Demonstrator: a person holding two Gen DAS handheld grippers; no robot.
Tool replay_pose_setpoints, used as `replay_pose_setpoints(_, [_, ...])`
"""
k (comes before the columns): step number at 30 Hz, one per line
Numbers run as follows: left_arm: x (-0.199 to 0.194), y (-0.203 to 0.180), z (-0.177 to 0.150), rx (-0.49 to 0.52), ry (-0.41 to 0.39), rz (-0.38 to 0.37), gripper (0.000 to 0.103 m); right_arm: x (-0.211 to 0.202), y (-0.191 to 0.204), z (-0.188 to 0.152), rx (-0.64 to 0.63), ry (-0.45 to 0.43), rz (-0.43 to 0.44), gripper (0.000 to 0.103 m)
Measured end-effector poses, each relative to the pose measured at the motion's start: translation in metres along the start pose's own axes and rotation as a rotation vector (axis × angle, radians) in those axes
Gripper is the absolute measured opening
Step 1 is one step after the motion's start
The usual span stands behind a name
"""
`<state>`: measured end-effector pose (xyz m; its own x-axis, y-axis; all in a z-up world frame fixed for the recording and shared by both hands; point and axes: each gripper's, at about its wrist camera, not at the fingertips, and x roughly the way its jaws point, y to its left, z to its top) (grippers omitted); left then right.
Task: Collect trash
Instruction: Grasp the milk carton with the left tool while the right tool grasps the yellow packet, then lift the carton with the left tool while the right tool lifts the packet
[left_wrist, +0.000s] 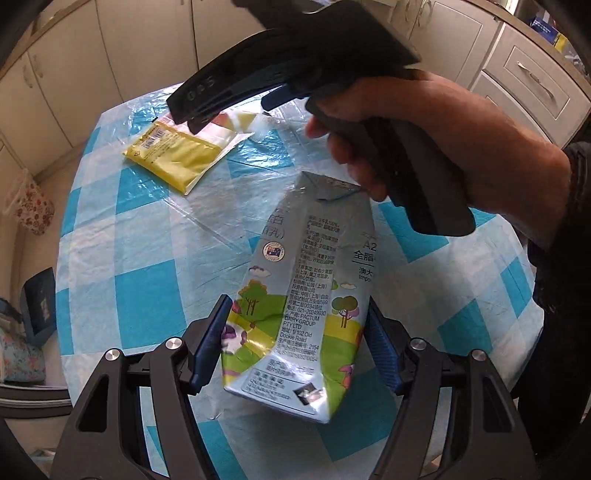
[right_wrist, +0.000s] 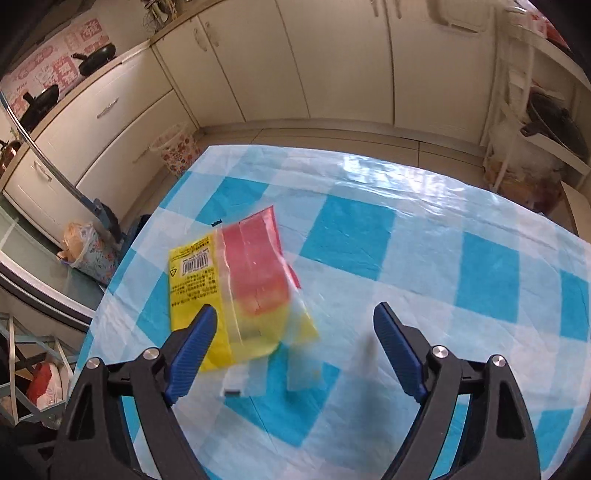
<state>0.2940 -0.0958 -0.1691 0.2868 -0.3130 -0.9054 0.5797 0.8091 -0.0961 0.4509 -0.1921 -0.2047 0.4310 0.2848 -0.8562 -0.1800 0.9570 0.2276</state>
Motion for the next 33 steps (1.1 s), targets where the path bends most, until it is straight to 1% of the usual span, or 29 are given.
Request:
replay_pose_setpoints(2, [-0.001,-0.001,0.0,0.007,0.0,0.004,0.066,0.008,0.017,0.002,-0.076,0.008,-0.04,0.087])
replay_pose_setpoints(4, [-0.004,-0.004,-0.002,0.02,-0.005,0.009,0.066,0.012,0.032,-0.001,-0.172,0.027,-0.062,0.087])
replay_pose_setpoints(5, [-0.004,-0.005,-0.003,0.029,-0.005,0.011,0.066,0.011,0.038,-0.004,-0.217,0.028,-0.077,0.079])
replay_pose_setpoints(6, [-0.004,-0.006,-0.004,0.034,-0.005,0.019,0.066,0.008,0.041,-0.007,-0.242,0.025,-0.077,0.066])
replay_pose_setpoints(7, [-0.004,-0.007,-0.005,0.036,-0.002,0.025,0.066,0.004,0.042,-0.009,-0.246,0.024,-0.066,0.057])
replay_pose_setpoints(9, [-0.002,-0.007,-0.006,0.034,0.006,0.028,0.066,-0.004,0.037,-0.012,-0.226,0.039,-0.056,0.012])
replay_pose_setpoints(10, [0.0,-0.007,-0.006,0.034,0.009,0.029,0.066,-0.009,0.031,-0.016,-0.204,0.052,-0.044,0.001])
replay_pose_setpoints(12, [0.001,-0.006,-0.007,0.031,0.015,0.029,0.066,-0.021,0.019,-0.028,-0.186,0.039,-0.072,0.002])
replay_pose_setpoints(14, [0.002,-0.002,-0.007,0.018,0.021,0.026,0.066,-0.038,0.0,-0.041,-0.132,0.015,-0.067,0.002])
replay_pose_setpoints(17, [0.003,0.008,-0.006,-0.029,0.021,0.002,0.066,-0.071,-0.028,-0.066,-0.036,-0.034,-0.075,0.002])
replay_pose_setpoints(20, [0.003,0.013,-0.006,-0.058,0.012,-0.011,0.066,-0.107,-0.057,-0.106,0.064,-0.077,-0.103,0.002])
replay_pose_setpoints(23, [0.005,0.016,-0.003,-0.061,0.003,0.007,0.066,-0.138,-0.08,-0.149,0.167,-0.098,-0.111,0.002])
replay_pose_setpoints(26, [0.006,0.012,0.001,-0.066,-0.004,0.026,0.065,-0.159,-0.089,-0.192,0.224,-0.105,-0.108,0.002])
replay_pose_setpoints(28, [0.003,0.003,-0.003,-0.072,-0.01,0.034,0.061,-0.168,-0.092,-0.21,0.266,-0.114,-0.087,0.002])
replay_pose_setpoints(31, [0.005,-0.01,-0.002,-0.074,-0.022,0.051,0.058,-0.174,-0.089,-0.226,0.295,-0.133,-0.058,0.002])
replay_pose_setpoints(32, [0.005,-0.012,-0.002,-0.077,-0.024,0.053,0.058,-0.171,-0.087,-0.228,0.298,-0.129,-0.05,0.002])
replay_pose_setpoints(33, [0.006,-0.014,0.0,-0.08,-0.025,0.058,0.058,-0.168,-0.086,-0.232,0.302,-0.112,-0.038,0.005])
